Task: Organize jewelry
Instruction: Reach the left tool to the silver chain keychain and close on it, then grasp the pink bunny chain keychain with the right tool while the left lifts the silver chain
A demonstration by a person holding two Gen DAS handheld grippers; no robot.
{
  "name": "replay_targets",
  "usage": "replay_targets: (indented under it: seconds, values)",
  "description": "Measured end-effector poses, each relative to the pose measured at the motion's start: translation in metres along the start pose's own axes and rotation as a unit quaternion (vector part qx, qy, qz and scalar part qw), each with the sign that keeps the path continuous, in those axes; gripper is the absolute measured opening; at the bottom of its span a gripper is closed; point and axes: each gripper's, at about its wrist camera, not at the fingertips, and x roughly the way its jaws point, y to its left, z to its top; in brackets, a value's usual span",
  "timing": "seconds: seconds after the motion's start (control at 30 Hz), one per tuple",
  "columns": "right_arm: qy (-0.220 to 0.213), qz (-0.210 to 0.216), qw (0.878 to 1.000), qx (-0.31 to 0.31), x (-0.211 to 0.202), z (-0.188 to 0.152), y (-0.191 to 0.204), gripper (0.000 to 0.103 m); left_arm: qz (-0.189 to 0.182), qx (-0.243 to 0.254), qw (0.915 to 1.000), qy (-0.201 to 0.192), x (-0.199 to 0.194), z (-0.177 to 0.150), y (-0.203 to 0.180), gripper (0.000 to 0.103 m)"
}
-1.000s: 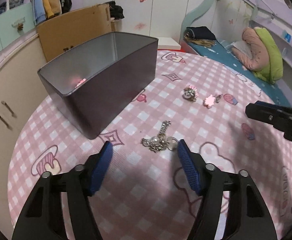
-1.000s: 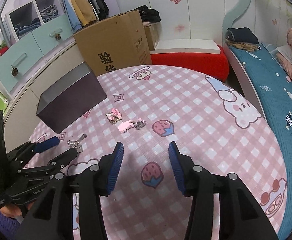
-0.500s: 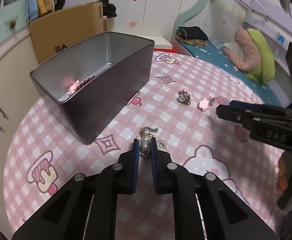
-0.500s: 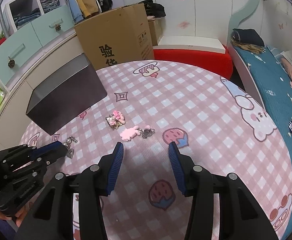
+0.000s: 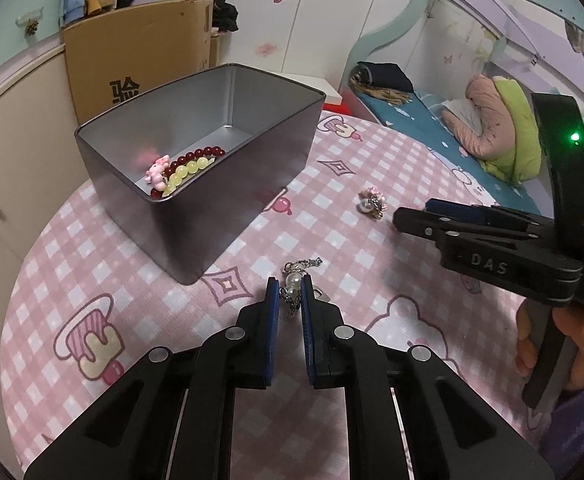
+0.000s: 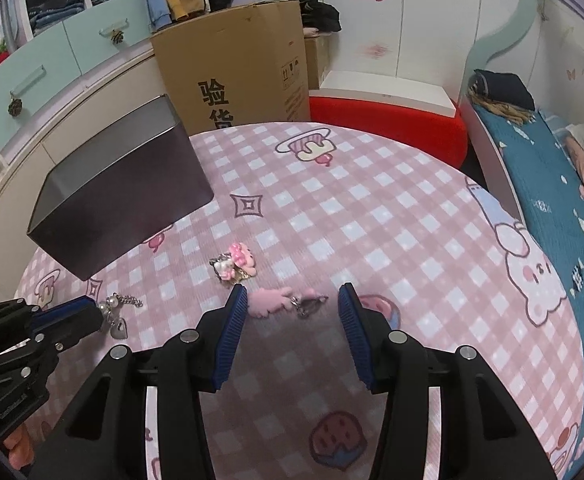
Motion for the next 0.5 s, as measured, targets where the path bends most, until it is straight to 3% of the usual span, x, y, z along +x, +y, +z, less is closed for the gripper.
replay_targets:
  seconds: [0.13, 0.27, 0.5]
  values:
    - [-0.005, -0.006, 1.000, -0.014, 0.002, 0.001, 0.005, 0.047, -0.001, -0.002, 1.0000, 0.003, 0.000, -0.001, 0.002, 0.011]
    - [-0.007, -0.025, 0.999, -0.028, 0.002, 0.000, 0.008, 0.036, -0.006, -0.006, 1.0000, 0.005, -0.002, -0.001, 0.004, 0.011]
    - [-0.011, -0.017, 1.000, -0.015, -0.009, -0.014, 0.002, 0.035, -0.021, -0.005, 0.9998, -0.003, -0.010, 0.000, 0.003, 0.011]
